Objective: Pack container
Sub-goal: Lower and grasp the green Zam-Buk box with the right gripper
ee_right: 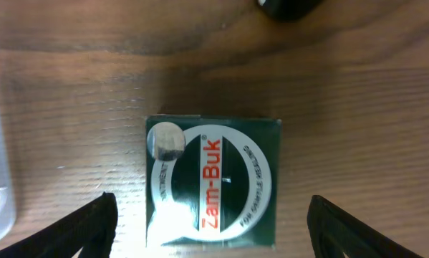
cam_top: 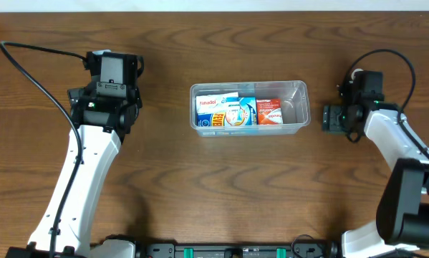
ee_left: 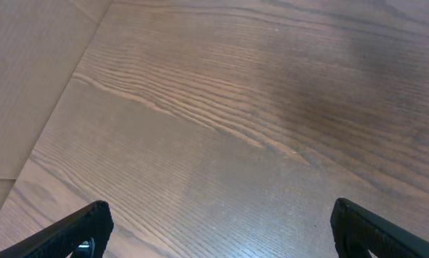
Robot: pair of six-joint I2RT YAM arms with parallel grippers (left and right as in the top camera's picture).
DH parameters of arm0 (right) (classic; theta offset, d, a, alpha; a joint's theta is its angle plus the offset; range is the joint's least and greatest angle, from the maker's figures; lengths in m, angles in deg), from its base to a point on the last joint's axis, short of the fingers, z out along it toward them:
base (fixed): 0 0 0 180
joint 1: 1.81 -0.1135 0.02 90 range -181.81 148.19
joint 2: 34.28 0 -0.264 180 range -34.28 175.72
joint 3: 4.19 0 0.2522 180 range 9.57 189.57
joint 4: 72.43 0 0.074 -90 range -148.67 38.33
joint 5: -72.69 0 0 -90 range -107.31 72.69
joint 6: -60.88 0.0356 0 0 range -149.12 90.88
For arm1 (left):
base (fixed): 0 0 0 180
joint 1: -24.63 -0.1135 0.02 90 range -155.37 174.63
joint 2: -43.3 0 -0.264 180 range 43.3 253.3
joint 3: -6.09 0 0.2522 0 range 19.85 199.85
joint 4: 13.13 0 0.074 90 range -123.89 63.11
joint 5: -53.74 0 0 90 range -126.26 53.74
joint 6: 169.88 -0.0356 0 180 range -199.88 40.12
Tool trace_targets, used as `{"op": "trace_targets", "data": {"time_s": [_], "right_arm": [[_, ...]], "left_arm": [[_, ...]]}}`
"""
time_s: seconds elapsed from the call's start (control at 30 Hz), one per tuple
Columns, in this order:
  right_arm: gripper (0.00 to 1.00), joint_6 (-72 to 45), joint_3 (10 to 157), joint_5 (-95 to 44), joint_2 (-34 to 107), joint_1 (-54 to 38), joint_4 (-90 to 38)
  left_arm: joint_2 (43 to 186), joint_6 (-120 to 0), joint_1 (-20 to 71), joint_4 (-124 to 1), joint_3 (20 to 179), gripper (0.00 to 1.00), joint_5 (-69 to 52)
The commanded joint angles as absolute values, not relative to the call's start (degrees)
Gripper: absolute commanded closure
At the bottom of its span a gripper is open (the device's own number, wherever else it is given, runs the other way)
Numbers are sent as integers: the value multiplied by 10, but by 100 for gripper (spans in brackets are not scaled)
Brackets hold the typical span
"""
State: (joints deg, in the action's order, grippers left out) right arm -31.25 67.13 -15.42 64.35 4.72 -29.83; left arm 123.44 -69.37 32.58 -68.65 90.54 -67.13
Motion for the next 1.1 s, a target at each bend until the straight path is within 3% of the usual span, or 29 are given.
{"op": "trace_targets", "data": {"time_s": [0.0,0.53,1.07], "right_arm": [[18,-320,669,-151,660,51,-304],[9,-320,664,-133,671,51,-323],[9,-319,622,-157,671,51,-405]], "left_arm": [[1235,-693,324,-686,910,2,-684],[1235,-693,324,-686,910,2,-684],[1235,-692,324,-686,910,2,-684]]}}
